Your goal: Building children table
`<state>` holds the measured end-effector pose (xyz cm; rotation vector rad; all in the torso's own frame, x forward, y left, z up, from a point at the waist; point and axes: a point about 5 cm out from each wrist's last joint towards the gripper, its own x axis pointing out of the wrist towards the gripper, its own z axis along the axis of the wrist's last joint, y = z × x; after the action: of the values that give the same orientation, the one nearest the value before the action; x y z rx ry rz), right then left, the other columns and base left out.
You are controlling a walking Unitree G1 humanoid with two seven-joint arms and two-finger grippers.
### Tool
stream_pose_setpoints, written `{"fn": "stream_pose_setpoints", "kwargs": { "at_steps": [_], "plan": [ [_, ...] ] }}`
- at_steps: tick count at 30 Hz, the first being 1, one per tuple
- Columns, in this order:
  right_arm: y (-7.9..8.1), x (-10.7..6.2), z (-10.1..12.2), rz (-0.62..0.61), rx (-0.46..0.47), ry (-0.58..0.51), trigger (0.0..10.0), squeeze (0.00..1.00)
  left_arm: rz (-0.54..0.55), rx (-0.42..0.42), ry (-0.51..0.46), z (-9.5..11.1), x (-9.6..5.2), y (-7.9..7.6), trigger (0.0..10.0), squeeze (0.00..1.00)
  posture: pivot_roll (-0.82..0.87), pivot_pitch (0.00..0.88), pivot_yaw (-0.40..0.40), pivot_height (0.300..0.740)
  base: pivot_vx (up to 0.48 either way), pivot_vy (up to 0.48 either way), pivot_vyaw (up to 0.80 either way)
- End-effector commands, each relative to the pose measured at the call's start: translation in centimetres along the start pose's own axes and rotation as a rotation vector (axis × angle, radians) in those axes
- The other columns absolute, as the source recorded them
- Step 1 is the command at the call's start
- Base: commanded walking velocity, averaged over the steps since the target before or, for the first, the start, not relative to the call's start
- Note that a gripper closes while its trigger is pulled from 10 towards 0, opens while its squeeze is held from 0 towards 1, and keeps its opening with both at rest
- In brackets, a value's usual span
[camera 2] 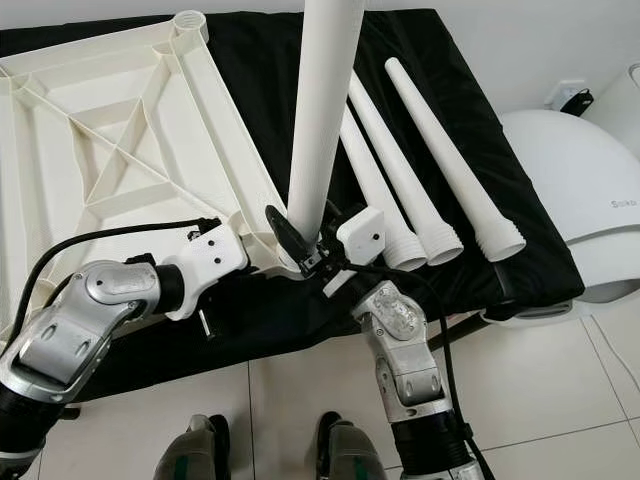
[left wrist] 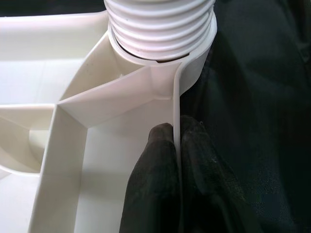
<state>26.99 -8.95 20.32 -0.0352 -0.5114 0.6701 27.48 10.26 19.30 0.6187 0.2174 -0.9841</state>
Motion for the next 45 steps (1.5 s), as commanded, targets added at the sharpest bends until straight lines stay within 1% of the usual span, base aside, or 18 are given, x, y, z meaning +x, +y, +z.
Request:
{"fn": "stream_pose_setpoints", "kwargs": {
  "at_steps": [1,3,10,15,17,20,22,23,24,26,28,31,32,33,34,37,43,45],
  "plan": [
    [0.4,-1.4,-1.6,-0.035,0.050,0.088,10.0,0.00,0.372,-0.083,0.203,-3.6,-1.5,3.9,10.0,0.00,0.07,0.292,0.001,0.740,0.000,0.000,0.00],
    [0.4,-1.4,-1.6,-0.035,0.050,0.088,10.0,0.00,0.372,-0.083,0.203,-3.6,-1.5,3.9,10.0,0.00,0.07,0.292,0.001,0.740,0.000,0.000,0.00],
    [0.8,-1.1,-2.0,-0.161,0.041,0.125,10.0,0.00,0.397,-0.085,0.198,-3.4,-1.4,4.4,10.0,0.00,0.07,0.292,-0.002,0.740,0.000,0.000,0.00],
    [1.0,-0.9,-2.2,-0.221,0.038,0.139,10.0,0.00,0.402,-0.084,0.196,-3.3,-1.3,4.6,10.0,0.00,0.07,0.293,-0.001,0.740,0.000,0.000,0.00],
    [1.0,-0.9,-2.2,-0.221,0.038,0.139,10.0,0.00,0.402,-0.084,0.196,-3.3,-1.3,4.6,10.0,0.00,0.07,0.293,-0.001,0.740,0.000,0.000,0.00],
    [1.0,-0.8,-2.3,-0.276,0.033,0.149,10.0,0.00,0.402,-0.081,0.195,-3.2,-1.3,4.7,10.0,0.00,0.07,0.292,0.001,0.740,0.000,0.000,0.00],
    [1.1,-0.7,-2.5,-0.334,0.029,0.164,10.0,0.00,0.403,-0.077,0.193,-3.1,-1.3,4.8,10.0,0.00,0.08,0.291,0.003,0.740,0.000,0.000,0.00],
    [1.1,-0.7,-2.5,-0.334,0.029,0.164,10.0,0.00,0.403,-0.077,0.193,-3.1,-1.3,4.8,10.0,0.00,0.08,0.291,0.003,0.740,0.000,0.000,0.00],
    [1.1,-0.7,-2.7,-0.362,0.029,0.175,10.0,0.00,0.404,-0.076,0.193,-3.0,-1.3,4.8,10.0,0.00,0.08,0.290,0.003,0.740,0.000,0.000,0.00],
    [1.1,-0.7,-2.7,-0.362,0.029,0.175,10.0,0.00,0.404,-0.076,0.193,-3.0,-1.3,4.8,10.0,0.00,0.08,0.290,0.003,0.740,0.000,0.000,0.00],
    [1.4,-0.7,-3.1,-0.415,0.032,0.198,10.0,0.00,0.401,-0.072,0.191,-3.0,-1.2,4.8,10.0,0.00,0.08,0.287,0.004,0.740,0.000,0.000,0.00],
    [1.5,-0.7,-3.3,-0.438,0.032,0.207,10.0,0.00,0.399,-0.071,0.190,-3.0,-1.2,4.8,10.0,0.00,0.08,0.287,0.004,0.740,0.000,0.000,0.00],
    [1.6,-0.7,-3.5,-0.464,0.030,0.222,10.0,0.00,0.399,-0.071,0.189,-3.0,-1.1,4.8,10.0,0.00,0.08,0.285,0.004,0.740,0.000,0.000,0.00],
    [1.5,-0.8,-4.0,-0.516,0.015,0.252,10.0,0.00,0.397,-0.070,0.188,-2.9,-1.1,4.8,10.0,0.00,0.07,0.282,0.003,0.740,0.000,0.000,0.00],
    [1.5,-0.8,-4.0,-0.516,0.015,0.252,10.0,0.00,0.397,-0.070,0.188,-2.9,-1.1,4.8,10.0,0.00,0.07,0.282,0.003,0.740,0.000,0.000,0.00],
    [1.4,-1.0,-4.6,-0.617,-0.024,0.293,10.0,0.00,0.393,-0.068,0.184,-2.9,-0.9,4.7,10.0,0.00,0.07,0.274,0.004,0.740,0.000,0.000,0.00],
    [1.3,-1.1,-4.8,-0.642,-0.039,0.302,10.0,0.00,0.390,-0.065,0.180,-2.8,-0.8,4.7,10.0,0.00,0.07,0.268,-0.003,0.740,0.000,0.000,0.00],
    [1.2,-1.2,-4.9,-0.651,-0.027,0.308,10.0,0.00,0.392,-0.065,0.179,-2.7,-0.8,4.7,10.0,0.00,0.07,0.267,-0.003,0.740,0.000,0.000,0.00]
  ]
}}
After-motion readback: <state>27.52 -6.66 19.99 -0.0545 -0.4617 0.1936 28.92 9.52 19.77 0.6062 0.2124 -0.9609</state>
